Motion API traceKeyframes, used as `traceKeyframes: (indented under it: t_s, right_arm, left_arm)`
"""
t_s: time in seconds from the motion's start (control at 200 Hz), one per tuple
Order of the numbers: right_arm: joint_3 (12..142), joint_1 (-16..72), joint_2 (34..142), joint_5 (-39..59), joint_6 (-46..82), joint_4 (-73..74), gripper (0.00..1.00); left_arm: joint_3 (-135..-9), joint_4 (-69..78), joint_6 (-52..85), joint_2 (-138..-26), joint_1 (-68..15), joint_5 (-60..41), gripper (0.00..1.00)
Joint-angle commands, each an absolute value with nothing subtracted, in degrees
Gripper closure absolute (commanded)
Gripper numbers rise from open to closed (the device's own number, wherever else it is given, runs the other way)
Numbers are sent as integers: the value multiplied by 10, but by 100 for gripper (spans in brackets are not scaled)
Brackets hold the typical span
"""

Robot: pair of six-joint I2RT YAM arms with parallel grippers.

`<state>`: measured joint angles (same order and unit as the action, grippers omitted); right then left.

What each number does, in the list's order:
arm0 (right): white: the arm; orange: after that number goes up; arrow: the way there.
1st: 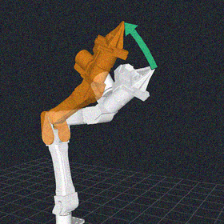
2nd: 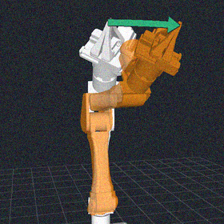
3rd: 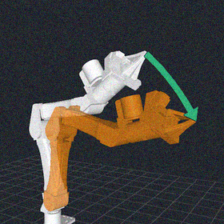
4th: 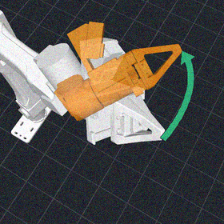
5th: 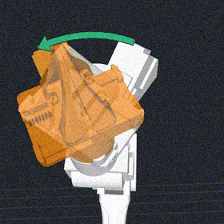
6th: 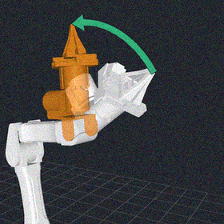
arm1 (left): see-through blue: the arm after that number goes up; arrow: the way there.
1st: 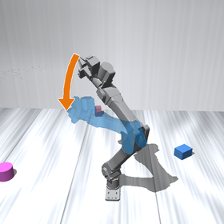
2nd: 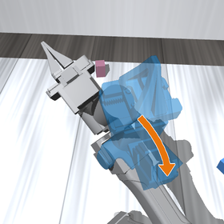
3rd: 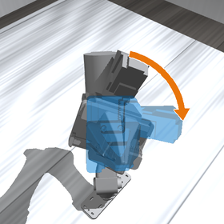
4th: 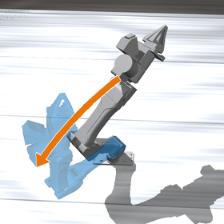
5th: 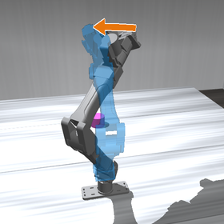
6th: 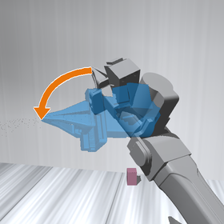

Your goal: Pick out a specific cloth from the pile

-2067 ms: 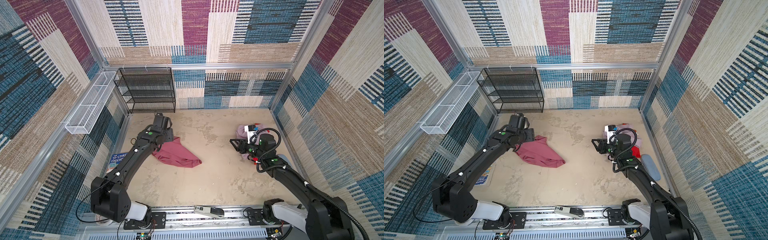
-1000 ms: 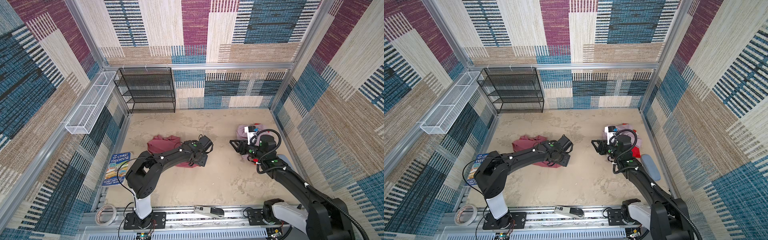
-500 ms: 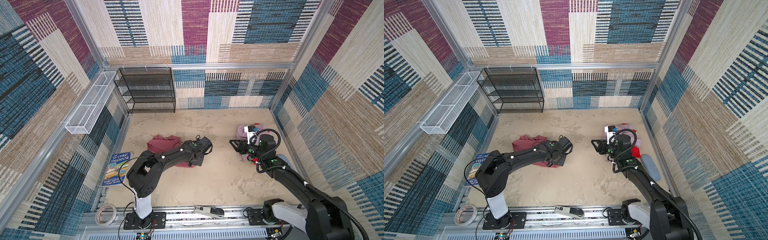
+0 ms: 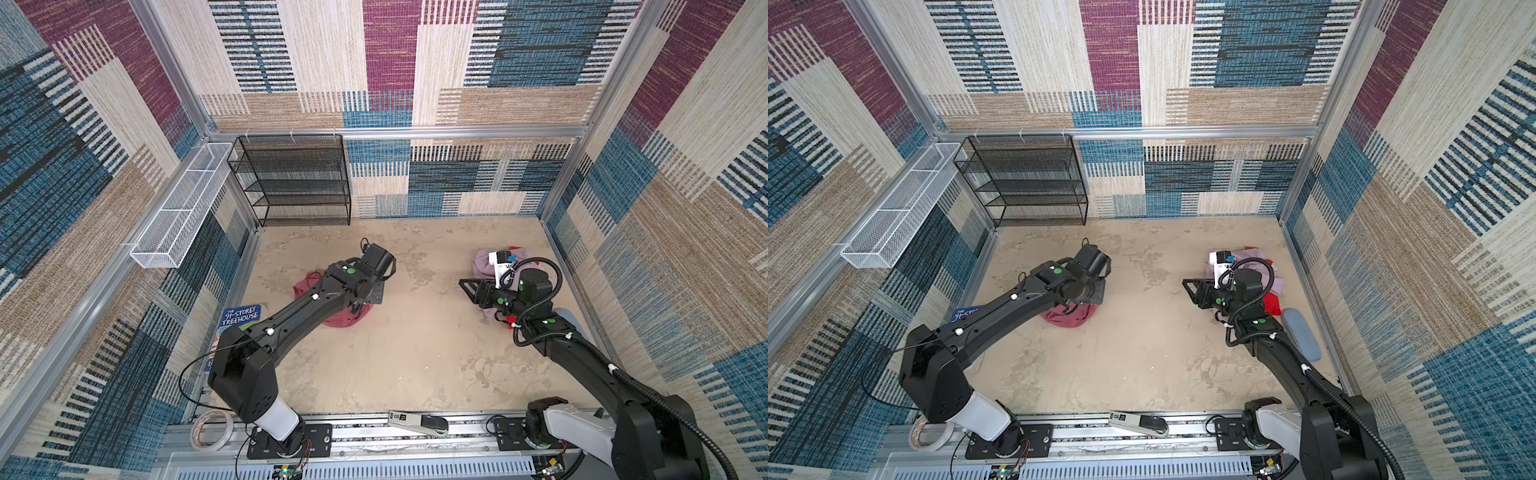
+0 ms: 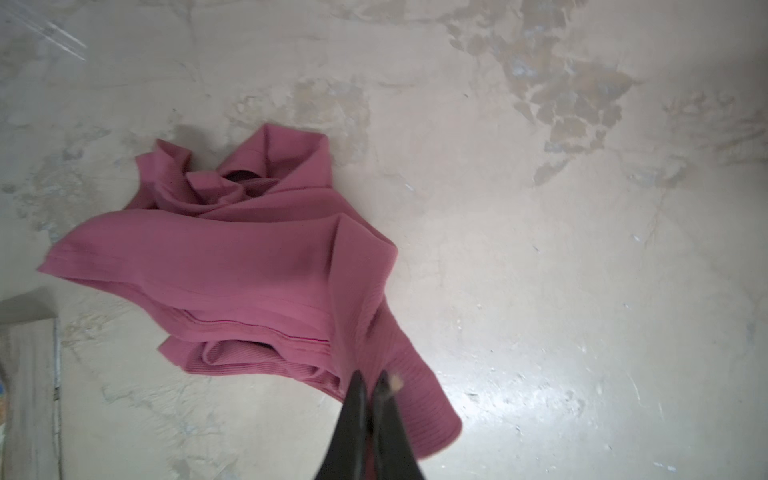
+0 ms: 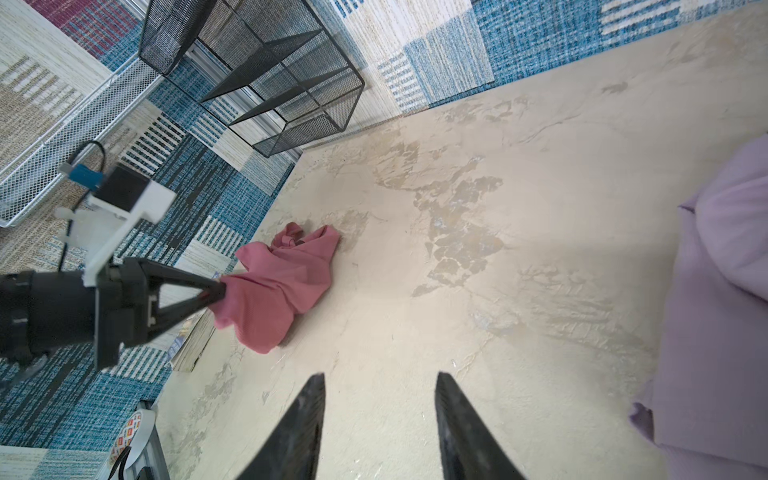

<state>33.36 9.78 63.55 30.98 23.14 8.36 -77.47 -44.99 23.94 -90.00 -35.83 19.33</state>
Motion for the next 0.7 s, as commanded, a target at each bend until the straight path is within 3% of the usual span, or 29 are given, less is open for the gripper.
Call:
traceKeyframes:
  t_s: [0.0,0.265,0.696]
  right_arm:
    - [342,98,639,317,238,104,54]
    - [351,98,643,315,230,94,54]
    - [368,98,646,307,227,81,54]
  left_arm:
    - [-781,-461,204,-877,-319,192,100]
    - [-770,-418,188,-854,-204,157,100]
    - [-742,-338,202,-915,-47,110,100]
